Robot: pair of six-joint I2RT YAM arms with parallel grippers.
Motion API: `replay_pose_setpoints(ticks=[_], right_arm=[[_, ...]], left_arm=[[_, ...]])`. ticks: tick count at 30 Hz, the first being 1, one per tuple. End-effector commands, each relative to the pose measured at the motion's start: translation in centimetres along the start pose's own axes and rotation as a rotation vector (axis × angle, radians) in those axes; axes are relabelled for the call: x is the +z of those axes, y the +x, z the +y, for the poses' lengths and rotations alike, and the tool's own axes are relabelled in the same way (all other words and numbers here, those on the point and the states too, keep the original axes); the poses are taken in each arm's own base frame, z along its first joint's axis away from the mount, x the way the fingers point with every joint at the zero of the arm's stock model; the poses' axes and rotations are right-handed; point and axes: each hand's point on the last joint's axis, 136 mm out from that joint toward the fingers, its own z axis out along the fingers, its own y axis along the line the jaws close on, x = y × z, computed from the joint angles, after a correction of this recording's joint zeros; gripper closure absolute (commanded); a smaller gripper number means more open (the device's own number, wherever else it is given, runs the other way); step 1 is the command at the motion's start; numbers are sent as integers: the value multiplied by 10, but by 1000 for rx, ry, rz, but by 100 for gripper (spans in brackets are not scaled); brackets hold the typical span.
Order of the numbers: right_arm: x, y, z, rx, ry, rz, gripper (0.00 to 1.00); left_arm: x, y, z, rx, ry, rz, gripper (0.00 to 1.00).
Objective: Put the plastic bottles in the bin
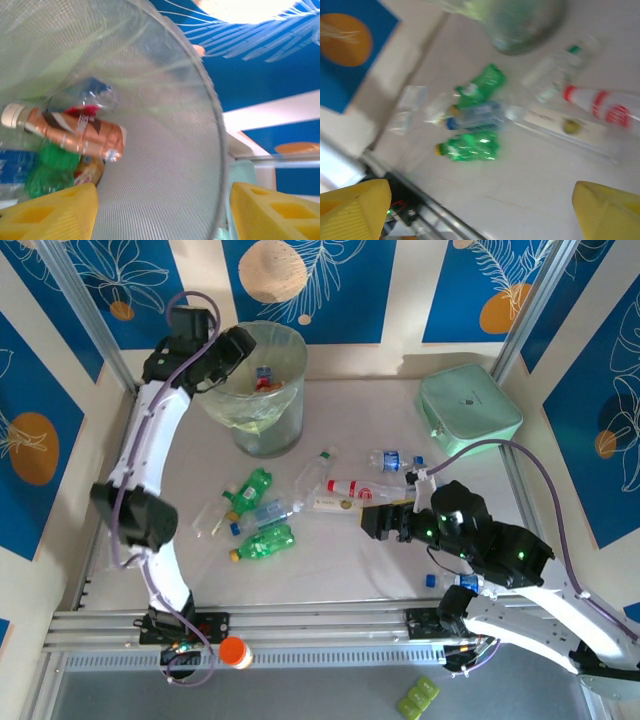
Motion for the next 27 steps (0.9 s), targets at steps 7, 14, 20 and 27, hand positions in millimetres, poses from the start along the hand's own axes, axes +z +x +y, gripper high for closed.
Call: replay_pose_setpoints(ticks=[7, 14, 20, 27], right_arm=[[-40, 38, -131, 509, 682, 7, 7], [-38, 44, -157, 673, 766, 20, 13], [1, 37, -176, 559, 770, 191, 6], [63, 22, -186, 236, 675, 352, 4]], left_arm=[[-86, 103, 21, 108, -34, 83, 30], [-111, 170, 27, 233, 57, 207, 30], [-119, 204, 30, 392, 213, 291, 29], [-124, 226, 29, 524, 375, 291, 27]])
